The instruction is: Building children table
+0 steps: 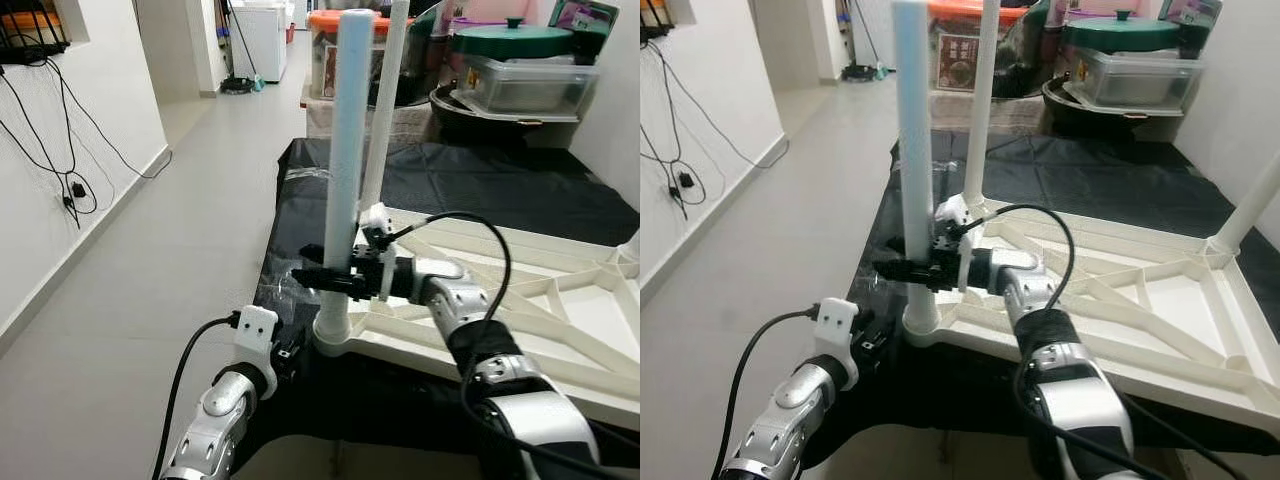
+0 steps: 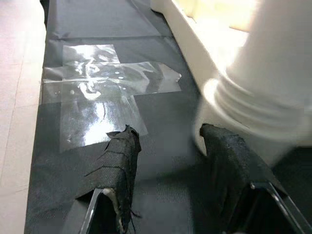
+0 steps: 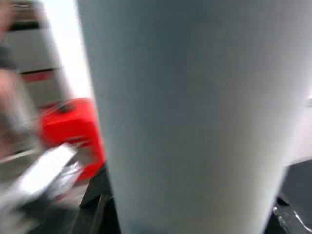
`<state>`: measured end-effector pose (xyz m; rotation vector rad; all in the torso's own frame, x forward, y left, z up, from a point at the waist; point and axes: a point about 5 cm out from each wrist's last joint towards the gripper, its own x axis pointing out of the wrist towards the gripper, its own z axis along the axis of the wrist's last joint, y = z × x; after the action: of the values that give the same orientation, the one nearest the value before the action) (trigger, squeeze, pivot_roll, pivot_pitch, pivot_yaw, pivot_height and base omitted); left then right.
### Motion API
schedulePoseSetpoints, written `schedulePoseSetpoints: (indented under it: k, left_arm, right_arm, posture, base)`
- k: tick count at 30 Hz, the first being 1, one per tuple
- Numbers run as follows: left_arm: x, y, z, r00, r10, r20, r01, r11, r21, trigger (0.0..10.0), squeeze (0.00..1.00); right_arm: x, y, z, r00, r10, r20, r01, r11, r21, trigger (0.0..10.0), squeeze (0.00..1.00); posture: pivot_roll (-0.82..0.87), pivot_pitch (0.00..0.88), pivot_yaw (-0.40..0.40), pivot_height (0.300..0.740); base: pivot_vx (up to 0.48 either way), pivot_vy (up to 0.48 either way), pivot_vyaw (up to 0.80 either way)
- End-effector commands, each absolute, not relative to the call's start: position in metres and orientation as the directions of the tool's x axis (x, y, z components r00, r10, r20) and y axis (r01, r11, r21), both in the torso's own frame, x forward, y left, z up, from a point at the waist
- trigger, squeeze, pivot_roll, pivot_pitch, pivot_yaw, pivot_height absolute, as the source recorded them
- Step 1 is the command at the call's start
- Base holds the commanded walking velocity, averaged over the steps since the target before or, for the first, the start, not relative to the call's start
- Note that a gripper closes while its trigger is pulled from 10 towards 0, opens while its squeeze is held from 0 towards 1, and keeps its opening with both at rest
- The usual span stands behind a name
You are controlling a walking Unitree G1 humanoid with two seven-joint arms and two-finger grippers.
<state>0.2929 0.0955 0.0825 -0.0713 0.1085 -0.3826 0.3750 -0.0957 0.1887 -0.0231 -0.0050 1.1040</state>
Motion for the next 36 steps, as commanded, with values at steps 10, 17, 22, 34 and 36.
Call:
schedulePoseSetpoints:
  k: [10,17,22,34,36]
  left_arm:
    - [0.292,0.094,0.081,0.921,-0.380,-0.087,0.371,0.923,-0.097,10.0,0.00]
    - [0.293,0.095,0.080,0.923,-0.376,-0.084,0.368,0.925,-0.097,10.0,0.00]
    - [0.292,0.095,0.080,0.923,-0.375,-0.082,0.368,0.925,-0.097,10.0,0.00]
    - [0.292,0.096,0.081,0.923,-0.377,-0.079,0.369,0.924,-0.098,10.0,0.00]
    - [0.292,0.096,0.082,0.923,-0.376,-0.079,0.368,0.924,-0.098,10.0,0.00]
  right_arm:
    - [0.392,-0.177,0.177,0.971,-0.240,0.002,0.239,0.970,0.042,0.0,0.00]
    - [0.384,-0.148,0.173,0.947,-0.321,-0.004,0.318,0.936,0.151,0.4,0.00]
    - [0.391,-0.126,0.180,0.983,-0.176,0.059,0.163,0.969,0.184,10.0,0.00]
    - [0.394,-0.118,0.199,0.790,0.604,0.102,-0.612,0.784,0.104,10.0,0.00]
    - [0.392,-0.118,0.199,0.717,0.693,0.071,-0.697,0.714,0.072,10.0,0.00]
  posture:
    - [-0.03,0.000,-0.032,0.740]
    - [-0.03,0.000,-0.034,0.740]
    - [-0.03,0.000,-0.034,0.740]
    - [-0.02,0.000,-0.032,0.740]
    - [-0.01,0.000,-0.032,0.740]
  base:
    - [0.000,0.000,0.00]
    - [0.000,0.000,0.00]
    - [0.000,0.000,0.00]
    - [0.000,0.000,0.00]
    - [0.000,0.000,0.00]
